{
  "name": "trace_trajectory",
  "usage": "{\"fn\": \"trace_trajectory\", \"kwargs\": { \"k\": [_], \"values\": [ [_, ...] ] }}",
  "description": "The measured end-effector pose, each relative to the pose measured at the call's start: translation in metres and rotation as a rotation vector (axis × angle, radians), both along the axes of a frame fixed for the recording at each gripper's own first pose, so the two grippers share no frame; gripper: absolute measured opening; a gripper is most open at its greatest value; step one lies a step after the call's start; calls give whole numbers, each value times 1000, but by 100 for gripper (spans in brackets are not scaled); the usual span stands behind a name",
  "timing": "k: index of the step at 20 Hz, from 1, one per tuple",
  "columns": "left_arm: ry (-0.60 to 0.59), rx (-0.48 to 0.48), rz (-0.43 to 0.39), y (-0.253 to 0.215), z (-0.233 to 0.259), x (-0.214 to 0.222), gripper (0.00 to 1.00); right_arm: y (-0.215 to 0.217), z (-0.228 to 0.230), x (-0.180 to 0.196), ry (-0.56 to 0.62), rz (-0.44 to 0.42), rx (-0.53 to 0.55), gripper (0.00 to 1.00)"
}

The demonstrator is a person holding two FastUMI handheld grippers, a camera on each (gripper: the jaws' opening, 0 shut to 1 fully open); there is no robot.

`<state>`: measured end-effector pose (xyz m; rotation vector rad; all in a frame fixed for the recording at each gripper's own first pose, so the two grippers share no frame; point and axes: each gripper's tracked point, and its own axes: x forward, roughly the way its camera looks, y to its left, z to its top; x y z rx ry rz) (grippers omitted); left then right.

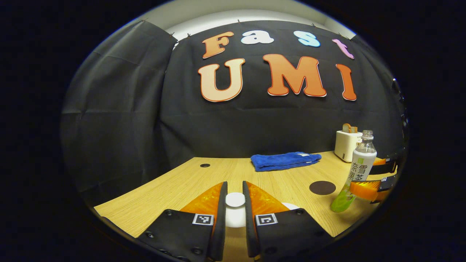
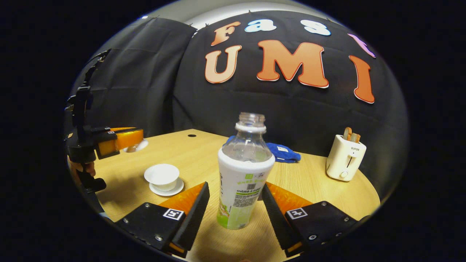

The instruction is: Open the teacup lid with one hand, grasp the water bottle and pour water into the teacup with the other hand; after pouring, place the water bottle on the coaster and then close the teacup lid.

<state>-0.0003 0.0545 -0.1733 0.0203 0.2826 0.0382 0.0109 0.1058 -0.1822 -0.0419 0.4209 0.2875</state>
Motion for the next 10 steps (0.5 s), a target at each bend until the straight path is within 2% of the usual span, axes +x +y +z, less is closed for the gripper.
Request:
{"fn": "trace_trajectory", "kwargs": {
  "k": [1,2,3,6,10],
  "values": [
    [6,-2,8,4,-3,-2,28,-1,-5,2,13,-4,-12,83],
    [10,-4,15,8,-5,-3,24,-1,-3,0,19,-4,-11,74],
    [12,-5,23,11,-6,-6,28,1,-3,1,17,-3,-3,71],
    [15,-20,40,22,-8,-10,28,1,0,4,22,7,-58,67],
    [21,-26,65,36,-13,-13,27,-3,6,15,-17,31,-226,65]
  ]
}}
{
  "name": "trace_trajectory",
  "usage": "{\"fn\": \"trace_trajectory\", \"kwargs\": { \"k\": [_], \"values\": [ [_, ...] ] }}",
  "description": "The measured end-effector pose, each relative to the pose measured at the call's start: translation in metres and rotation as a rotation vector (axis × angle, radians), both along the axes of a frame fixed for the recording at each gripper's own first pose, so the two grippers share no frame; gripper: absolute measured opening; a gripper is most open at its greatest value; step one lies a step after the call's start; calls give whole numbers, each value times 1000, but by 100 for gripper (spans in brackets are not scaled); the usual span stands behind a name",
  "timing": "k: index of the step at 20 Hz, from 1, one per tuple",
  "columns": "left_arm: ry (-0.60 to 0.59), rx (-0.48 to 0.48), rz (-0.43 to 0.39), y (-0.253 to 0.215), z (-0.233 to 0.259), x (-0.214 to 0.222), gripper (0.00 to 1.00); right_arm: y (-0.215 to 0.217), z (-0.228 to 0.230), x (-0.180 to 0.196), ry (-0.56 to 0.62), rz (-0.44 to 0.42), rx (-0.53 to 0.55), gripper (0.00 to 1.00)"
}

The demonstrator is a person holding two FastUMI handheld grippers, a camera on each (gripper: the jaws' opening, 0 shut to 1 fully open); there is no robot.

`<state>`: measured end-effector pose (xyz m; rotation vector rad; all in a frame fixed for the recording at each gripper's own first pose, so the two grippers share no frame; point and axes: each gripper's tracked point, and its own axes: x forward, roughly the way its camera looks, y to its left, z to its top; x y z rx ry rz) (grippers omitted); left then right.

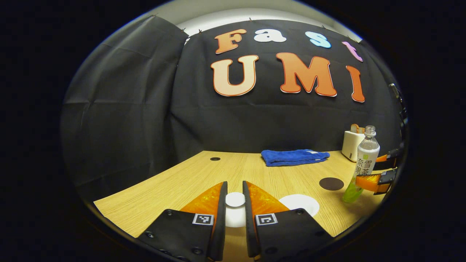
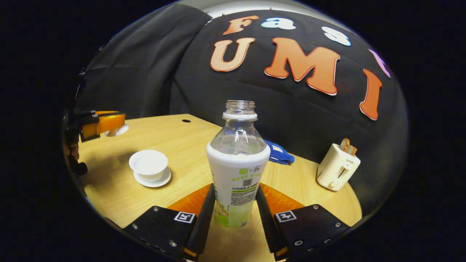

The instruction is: Open the teacup lid with one hand, grasp the water bottle and pour water into the teacup with the other hand; after pouring, place the water bottle on the coaster and then close the teacup lid.

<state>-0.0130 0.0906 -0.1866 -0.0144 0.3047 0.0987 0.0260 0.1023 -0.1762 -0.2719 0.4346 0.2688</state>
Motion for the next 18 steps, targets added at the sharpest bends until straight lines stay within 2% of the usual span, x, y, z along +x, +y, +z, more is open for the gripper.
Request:
{"fn": "trace_trajectory", "kwargs": {
  "k": [2,3,4,16,17,18],
  "values": [
    [-4,5,19,8,-1,-3,28,0,7,8,-35,22,-98,65],
    [-7,7,25,13,-1,-5,28,0,7,10,-47,27,-151,61],
    [-8,10,26,15,-1,-6,28,0,9,13,-60,32,-201,65],
    [-29,26,69,48,2,-22,28,13,44,36,-293,121,-697,65],
    [-27,30,70,49,0,-24,28,16,45,36,-310,136,-733,68],
    [-25,32,69,48,0,-25,28,18,46,37,-326,150,-770,64]
  ]
}}
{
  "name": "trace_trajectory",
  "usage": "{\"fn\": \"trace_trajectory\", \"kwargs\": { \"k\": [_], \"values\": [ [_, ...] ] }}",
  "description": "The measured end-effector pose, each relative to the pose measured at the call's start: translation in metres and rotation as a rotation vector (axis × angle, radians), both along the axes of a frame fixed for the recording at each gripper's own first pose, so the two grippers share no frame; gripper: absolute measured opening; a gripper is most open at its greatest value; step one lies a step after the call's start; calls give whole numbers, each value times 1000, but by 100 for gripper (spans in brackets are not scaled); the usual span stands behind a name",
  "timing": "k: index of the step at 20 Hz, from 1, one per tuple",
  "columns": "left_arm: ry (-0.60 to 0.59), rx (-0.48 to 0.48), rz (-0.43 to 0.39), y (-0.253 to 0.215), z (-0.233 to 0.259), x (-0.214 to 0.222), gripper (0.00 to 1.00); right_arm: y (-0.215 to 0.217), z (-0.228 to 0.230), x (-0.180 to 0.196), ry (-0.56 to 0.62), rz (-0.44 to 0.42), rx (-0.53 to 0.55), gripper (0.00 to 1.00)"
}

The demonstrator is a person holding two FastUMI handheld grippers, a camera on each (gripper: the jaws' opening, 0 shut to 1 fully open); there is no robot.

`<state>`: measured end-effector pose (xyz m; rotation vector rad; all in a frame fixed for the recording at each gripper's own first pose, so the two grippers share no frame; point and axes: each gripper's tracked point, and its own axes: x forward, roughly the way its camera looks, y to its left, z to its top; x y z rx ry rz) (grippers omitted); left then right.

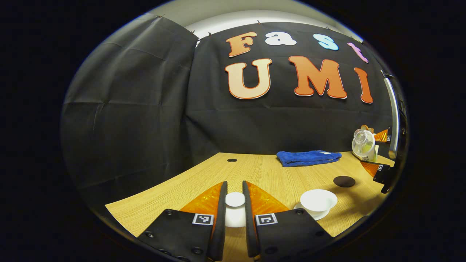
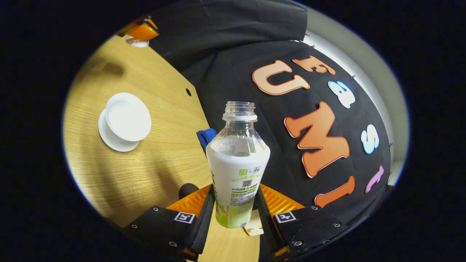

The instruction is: Open the teacup lid with one hand, grasp the water bottle and pour water into the teacup with the other hand; after pouring, place the water bottle on the coaster and then close the teacup lid.

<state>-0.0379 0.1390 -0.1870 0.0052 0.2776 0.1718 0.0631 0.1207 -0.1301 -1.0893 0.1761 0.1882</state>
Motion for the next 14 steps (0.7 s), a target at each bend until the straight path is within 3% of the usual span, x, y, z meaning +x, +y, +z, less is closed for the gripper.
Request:
{"fn": "trace_trajectory", "kwargs": {
  "k": [5,6,8,14],
  "values": [
    [-7,8,-6,4,1,-3,28,12,5,1,-87,62,-185,65],
    [-10,9,-3,5,2,-4,28,13,10,6,-133,69,-234,69],
    [-12,4,0,7,1,-5,28,15,12,12,-185,81,-312,64],
    [-7,0,15,19,-3,-11,28,30,14,15,-231,141,-409,64]
  ]
}}
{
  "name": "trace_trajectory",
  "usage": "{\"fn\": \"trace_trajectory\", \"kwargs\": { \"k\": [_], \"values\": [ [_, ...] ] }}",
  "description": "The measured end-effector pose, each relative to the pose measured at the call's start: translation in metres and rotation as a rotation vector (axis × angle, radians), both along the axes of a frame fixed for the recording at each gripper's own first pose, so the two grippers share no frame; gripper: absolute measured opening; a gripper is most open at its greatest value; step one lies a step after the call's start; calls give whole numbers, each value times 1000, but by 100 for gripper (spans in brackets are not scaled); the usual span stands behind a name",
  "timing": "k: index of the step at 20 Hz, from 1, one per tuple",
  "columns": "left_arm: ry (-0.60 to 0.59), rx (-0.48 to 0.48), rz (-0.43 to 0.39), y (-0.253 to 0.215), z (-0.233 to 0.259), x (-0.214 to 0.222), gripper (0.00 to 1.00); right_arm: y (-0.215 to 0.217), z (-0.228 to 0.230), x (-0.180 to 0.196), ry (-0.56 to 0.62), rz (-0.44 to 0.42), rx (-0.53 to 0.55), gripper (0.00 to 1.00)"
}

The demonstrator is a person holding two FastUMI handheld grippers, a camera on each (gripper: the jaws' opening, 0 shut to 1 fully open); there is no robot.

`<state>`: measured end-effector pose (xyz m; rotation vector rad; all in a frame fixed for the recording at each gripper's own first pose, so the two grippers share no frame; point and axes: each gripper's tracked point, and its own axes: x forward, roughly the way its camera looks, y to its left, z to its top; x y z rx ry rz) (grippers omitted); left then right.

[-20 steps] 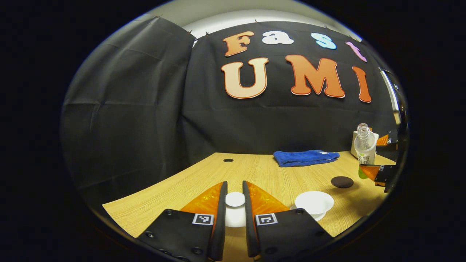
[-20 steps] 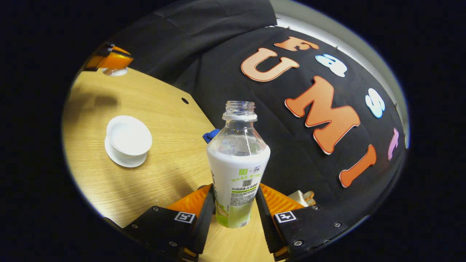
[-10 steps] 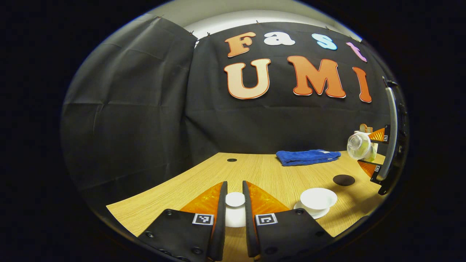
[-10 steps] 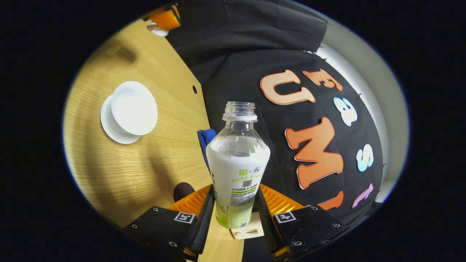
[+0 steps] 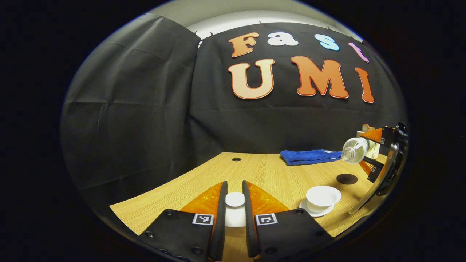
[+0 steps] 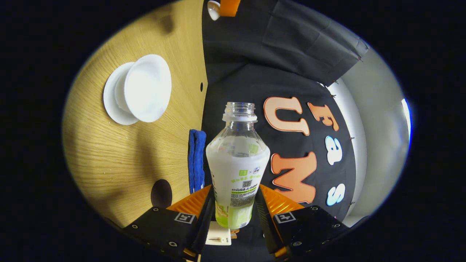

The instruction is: Open the teacup lid with one hand, grasp the water bottle and pour water into the teacup with the other hand; after pouring, place the water bottle on the coaster and then close the teacup lid.

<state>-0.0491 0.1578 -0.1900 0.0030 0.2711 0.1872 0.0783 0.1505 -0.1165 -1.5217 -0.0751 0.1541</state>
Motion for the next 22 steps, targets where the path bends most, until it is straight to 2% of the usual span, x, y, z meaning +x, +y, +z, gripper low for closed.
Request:
{"fn": "trace_trajectory", "kwargs": {
  "k": [2,3,6,13,14,17,18,19,22],
  "values": [
    [5,8,4,3,-1,-2,28,3,-1,0,-5,12,-49,67],
    [5,12,7,6,-2,-3,28,4,0,0,-12,20,-72,64],
    [7,7,12,10,-3,-6,28,6,-3,0,-20,38,-119,64],
    [5,3,13,13,-3,-8,28,10,9,4,-57,68,-174,64],
    [4,4,13,13,-2,-8,28,9,12,5,-62,72,-180,61],
    [1,3,12,14,-1,-9,28,10,18,6,-78,85,-208,64],
    [0,2,12,13,-1,-9,25,11,20,7,-85,90,-218,64],
    [1,1,11,14,-2,-9,28,11,21,8,-90,94,-226,64],
    [-2,-1,12,15,-1,-10,28,9,31,12,-115,104,-257,64]
  ]
}}
